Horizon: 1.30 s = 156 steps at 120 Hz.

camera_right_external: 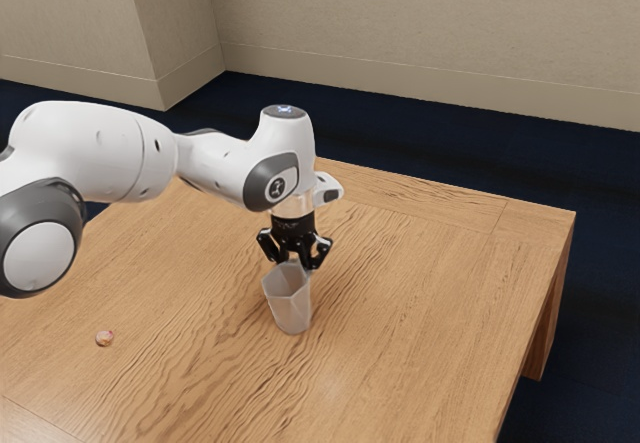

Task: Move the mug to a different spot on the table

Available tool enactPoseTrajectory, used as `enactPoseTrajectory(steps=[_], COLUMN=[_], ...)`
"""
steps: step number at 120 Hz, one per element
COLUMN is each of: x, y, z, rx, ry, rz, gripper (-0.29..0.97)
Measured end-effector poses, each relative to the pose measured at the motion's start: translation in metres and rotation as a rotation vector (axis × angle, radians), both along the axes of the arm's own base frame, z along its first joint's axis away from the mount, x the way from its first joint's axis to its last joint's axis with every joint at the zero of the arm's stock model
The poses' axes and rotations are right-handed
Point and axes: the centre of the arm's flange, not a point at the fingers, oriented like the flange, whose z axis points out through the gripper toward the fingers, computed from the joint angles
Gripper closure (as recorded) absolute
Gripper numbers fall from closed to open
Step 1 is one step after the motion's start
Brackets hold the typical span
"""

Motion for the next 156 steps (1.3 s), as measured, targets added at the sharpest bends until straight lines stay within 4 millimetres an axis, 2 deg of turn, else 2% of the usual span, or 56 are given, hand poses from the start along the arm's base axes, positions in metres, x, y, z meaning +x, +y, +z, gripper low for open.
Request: enactPoseTrajectory(steps=[28,54,84,95,104,119,147,156], x=[-0.003,-0.016,-0.026,-0.027,-0.026,-0.026,-0.032,-0.033], y=[0.013,0.036,0.047,0.059,0.077,0.108,0.132,0.145], z=[0.014,0.027,0.041,0.046,0.049,0.049,0.032,0.024], rx=[-0.075,-0.192,-0.231,-0.226,-0.228,-0.251,-0.294,-0.299], ry=[0.084,0.217,0.288,0.293,0.299,0.328,0.404,0.418], rz=[0.101,0.256,0.326,0.351,0.38,0.434,0.492,0.511], gripper=[0.58,0.62,0.67,0.69,0.69,0.7,0.7,0.7])
